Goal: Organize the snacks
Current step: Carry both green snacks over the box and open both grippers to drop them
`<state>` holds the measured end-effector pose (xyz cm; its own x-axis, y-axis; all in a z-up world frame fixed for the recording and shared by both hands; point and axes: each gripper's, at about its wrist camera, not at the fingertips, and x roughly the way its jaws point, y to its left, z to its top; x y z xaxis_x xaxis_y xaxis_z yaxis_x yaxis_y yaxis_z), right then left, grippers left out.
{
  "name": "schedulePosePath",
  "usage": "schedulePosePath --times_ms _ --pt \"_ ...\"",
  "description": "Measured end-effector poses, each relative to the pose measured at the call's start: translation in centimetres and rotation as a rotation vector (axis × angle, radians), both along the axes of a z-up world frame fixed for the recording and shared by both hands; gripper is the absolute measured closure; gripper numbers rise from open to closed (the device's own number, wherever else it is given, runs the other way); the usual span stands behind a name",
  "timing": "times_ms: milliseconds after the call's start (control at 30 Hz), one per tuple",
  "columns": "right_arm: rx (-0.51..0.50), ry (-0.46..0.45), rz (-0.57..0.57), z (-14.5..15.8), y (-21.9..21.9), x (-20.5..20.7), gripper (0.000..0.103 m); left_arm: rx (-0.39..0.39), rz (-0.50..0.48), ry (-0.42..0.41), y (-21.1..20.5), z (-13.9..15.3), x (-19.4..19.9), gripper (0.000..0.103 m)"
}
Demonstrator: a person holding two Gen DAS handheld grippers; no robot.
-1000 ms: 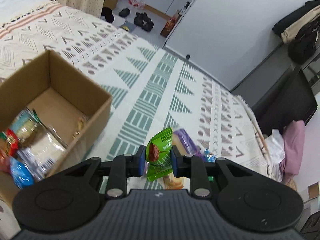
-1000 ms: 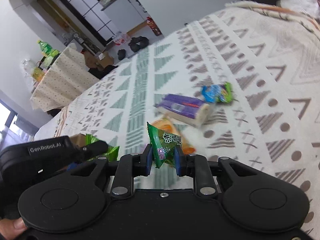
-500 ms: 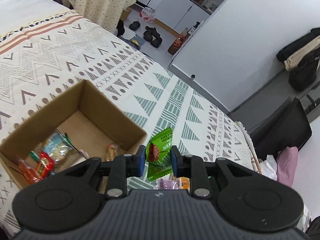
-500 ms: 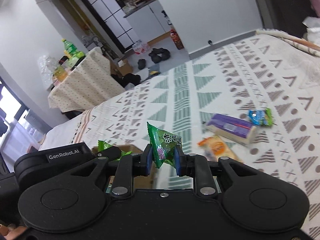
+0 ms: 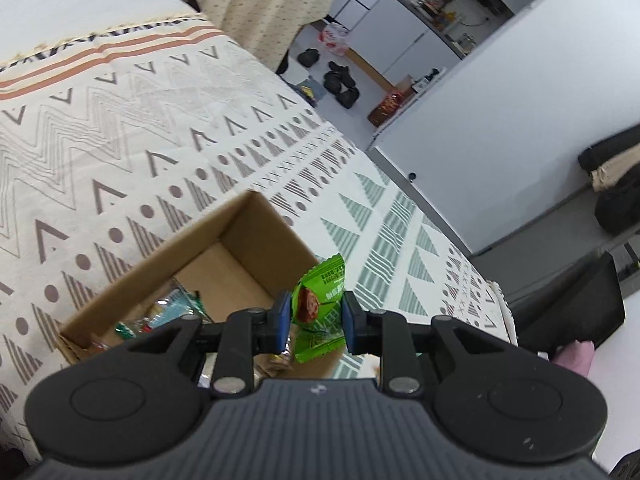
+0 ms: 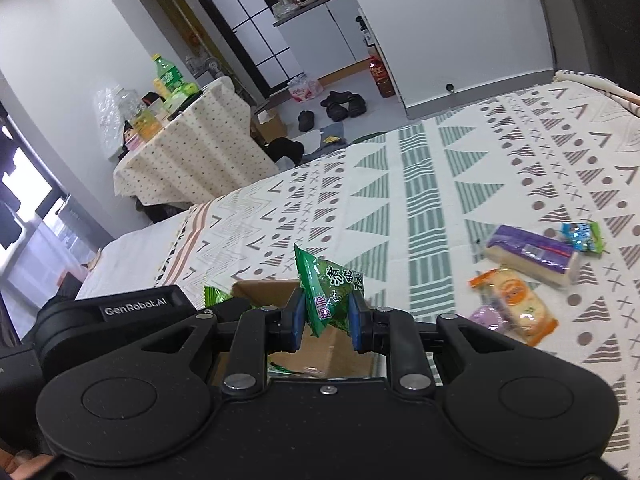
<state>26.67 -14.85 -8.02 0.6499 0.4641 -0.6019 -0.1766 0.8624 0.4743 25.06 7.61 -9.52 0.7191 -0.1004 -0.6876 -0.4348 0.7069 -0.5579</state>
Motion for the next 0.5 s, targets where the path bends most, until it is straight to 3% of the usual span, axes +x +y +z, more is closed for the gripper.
schedulePosePath --times_ms 400,500 --pt "-0.021 0.023 0.02 -1.0 4.2 0.8 0.081 -0.032 0.083 0.083 2.9 -2.3 0.6 0.074" --pt "-0.021 0.033 0.029 -1.4 4.7 1.1 0.08 -0.038 0.089 0.099 3.0 -2.6 0.7 0.064"
